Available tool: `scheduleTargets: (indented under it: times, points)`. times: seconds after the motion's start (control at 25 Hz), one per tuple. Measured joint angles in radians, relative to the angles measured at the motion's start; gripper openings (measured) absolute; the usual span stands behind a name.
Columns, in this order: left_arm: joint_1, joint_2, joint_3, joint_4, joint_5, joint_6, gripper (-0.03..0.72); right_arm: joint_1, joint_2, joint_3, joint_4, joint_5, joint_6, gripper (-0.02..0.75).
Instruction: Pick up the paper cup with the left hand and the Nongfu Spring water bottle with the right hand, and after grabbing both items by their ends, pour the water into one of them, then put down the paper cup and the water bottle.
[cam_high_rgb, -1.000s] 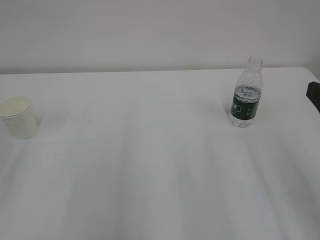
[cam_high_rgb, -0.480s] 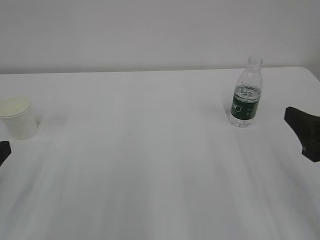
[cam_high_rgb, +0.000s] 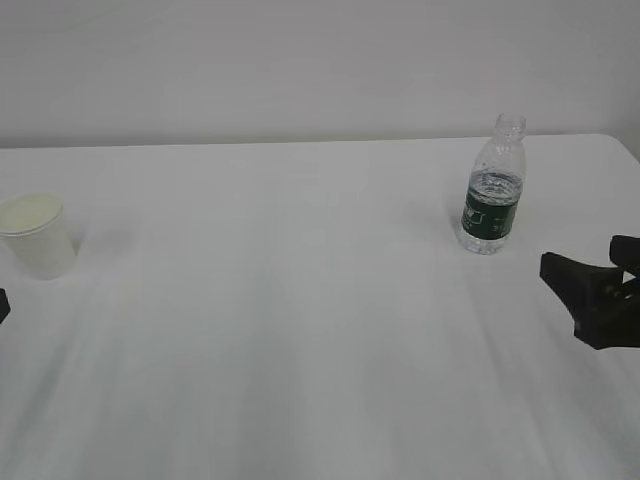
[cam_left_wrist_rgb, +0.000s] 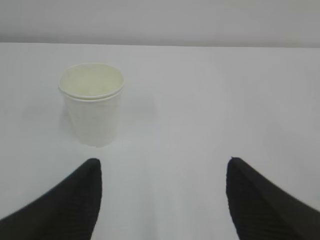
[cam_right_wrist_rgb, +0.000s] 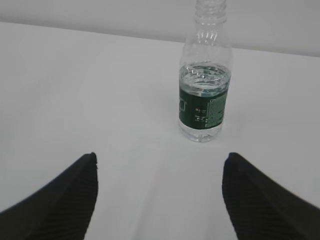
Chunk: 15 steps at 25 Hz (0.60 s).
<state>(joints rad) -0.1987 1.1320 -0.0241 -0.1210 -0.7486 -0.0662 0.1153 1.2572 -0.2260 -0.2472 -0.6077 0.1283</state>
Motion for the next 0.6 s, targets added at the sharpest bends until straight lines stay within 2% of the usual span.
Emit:
scheduleTargets:
  times: [0.12,0.32,0.52,0.6]
  points:
    - [0.000,0.000,0.004,-0.004,0.002,-0.002,0.552,0.000,0.035,0.020,-0.009,-0.042,0.012,0.590]
    - [0.000,0.000,0.020,-0.041,0.015,-0.002,0.540,0.000,0.112,0.117,-0.003,-0.245,0.004,0.590]
    - [0.000,0.000,0.020,-0.043,0.023,-0.002,0.537,0.000,0.216,0.206,0.083,-0.470,-0.055,0.590]
    - [0.000,0.000,0.020,-0.047,0.023,-0.002,0.537,0.000,0.259,0.227,0.130,-0.508,-0.077,0.590]
